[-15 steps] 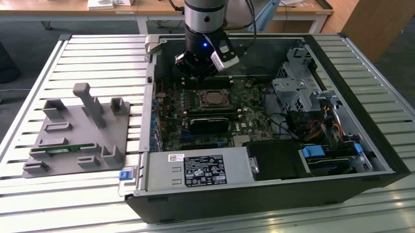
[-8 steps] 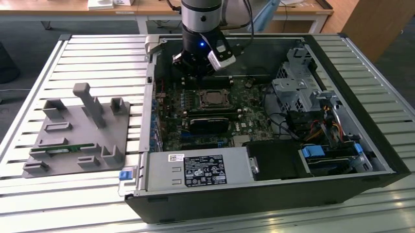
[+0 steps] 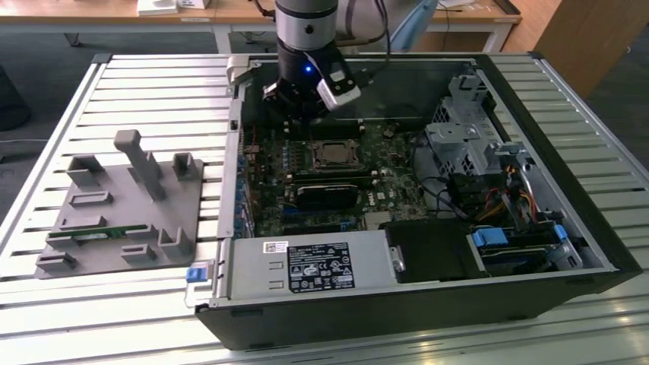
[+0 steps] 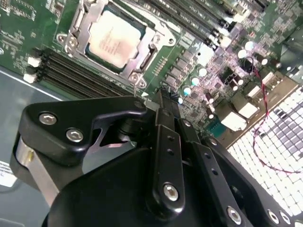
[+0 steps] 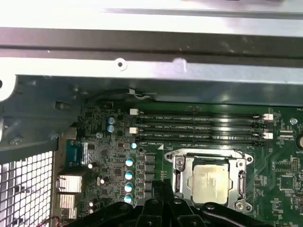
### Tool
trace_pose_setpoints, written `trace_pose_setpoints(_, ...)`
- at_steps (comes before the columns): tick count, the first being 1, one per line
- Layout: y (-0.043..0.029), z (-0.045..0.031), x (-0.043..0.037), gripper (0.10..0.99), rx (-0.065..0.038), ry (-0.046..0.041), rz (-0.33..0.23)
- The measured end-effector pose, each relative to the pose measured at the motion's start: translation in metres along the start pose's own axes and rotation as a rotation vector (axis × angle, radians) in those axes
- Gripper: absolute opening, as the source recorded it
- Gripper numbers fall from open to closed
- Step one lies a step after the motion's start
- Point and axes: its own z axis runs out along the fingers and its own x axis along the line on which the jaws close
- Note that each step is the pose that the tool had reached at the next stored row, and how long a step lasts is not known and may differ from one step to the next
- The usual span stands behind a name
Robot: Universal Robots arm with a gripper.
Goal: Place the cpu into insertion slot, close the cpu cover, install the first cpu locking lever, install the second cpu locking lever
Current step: 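Install the first cpu locking lever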
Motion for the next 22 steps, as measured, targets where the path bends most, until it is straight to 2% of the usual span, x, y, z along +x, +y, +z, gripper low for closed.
trace_pose_setpoints(7, 0.0137, 0.0019, 0.0032, 0.106, 0.0, 0.0, 0.0)
trace_pose_setpoints(22, 0.02, -0.0002, 0.0023, 0.106, 0.0, -0.0002, 0.0)
